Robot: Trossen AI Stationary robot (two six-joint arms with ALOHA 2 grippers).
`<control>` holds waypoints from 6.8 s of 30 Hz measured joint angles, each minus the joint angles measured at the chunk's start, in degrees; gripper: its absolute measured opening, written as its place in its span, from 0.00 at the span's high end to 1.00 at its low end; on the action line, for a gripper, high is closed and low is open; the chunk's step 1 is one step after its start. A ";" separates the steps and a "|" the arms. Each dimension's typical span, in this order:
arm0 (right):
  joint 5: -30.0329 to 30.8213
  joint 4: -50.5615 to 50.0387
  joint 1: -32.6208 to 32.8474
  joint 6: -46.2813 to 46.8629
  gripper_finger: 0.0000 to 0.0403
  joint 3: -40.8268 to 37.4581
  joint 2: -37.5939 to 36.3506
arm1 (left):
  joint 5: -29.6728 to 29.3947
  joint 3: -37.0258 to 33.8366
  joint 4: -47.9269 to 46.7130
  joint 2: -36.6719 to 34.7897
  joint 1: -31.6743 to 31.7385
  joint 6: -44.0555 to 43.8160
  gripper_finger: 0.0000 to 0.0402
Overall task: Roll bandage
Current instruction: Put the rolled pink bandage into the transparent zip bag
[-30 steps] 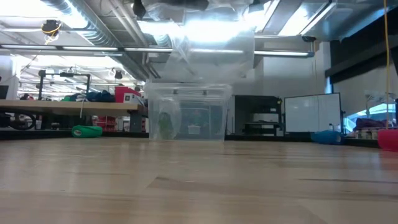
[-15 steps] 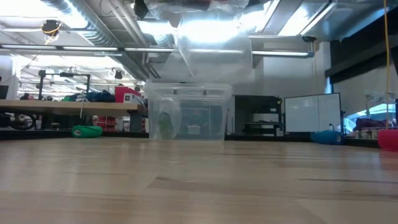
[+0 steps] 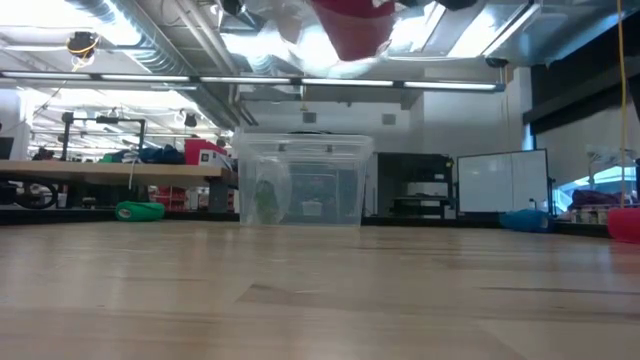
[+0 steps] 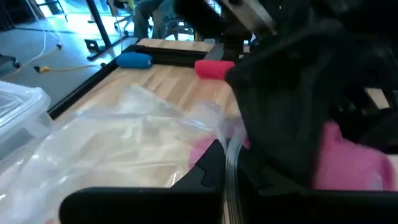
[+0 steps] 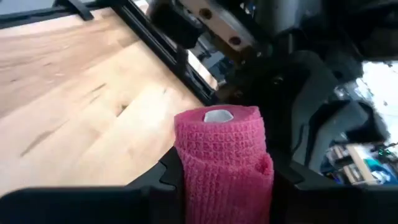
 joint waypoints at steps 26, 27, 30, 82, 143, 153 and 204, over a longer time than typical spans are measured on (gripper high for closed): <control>17.96 -15.98 -2.78 15.65 0.69 0.22 0.22 | -0.35 -0.06 -2.81 0.66 4.07 -11.87 1.00; 18.42 -15.80 -2.75 16.68 0.69 0.23 0.26 | -0.44 -0.01 -3.88 0.66 4.13 -12.55 1.00; 18.91 -16.40 -2.70 19.77 0.69 0.55 0.35 | -0.48 0.09 -6.49 0.66 4.13 -13.49 1.00; -9.59 -19.67 -4.29 37.55 0.69 0.49 4.96 | 10.21 -0.06 -13.87 10.56 -1.79 -12.35 0.68; -12.15 -42.45 -4.14 39.40 0.29 9.36 3.54 | 2.22 7.57 -19.99 12.96 -0.62 -9.89 0.92; -14.26 -53.84 -3.29 40.65 0.35 18.89 3.45 | 2.41 7.57 -20.15 12.96 -0.62 -10.77 0.92; -4.70 -33.34 -1.63 33.35 0.98 3.16 0.66 | 2.91 7.70 -12.17 13.03 -0.38 -5.62 0.92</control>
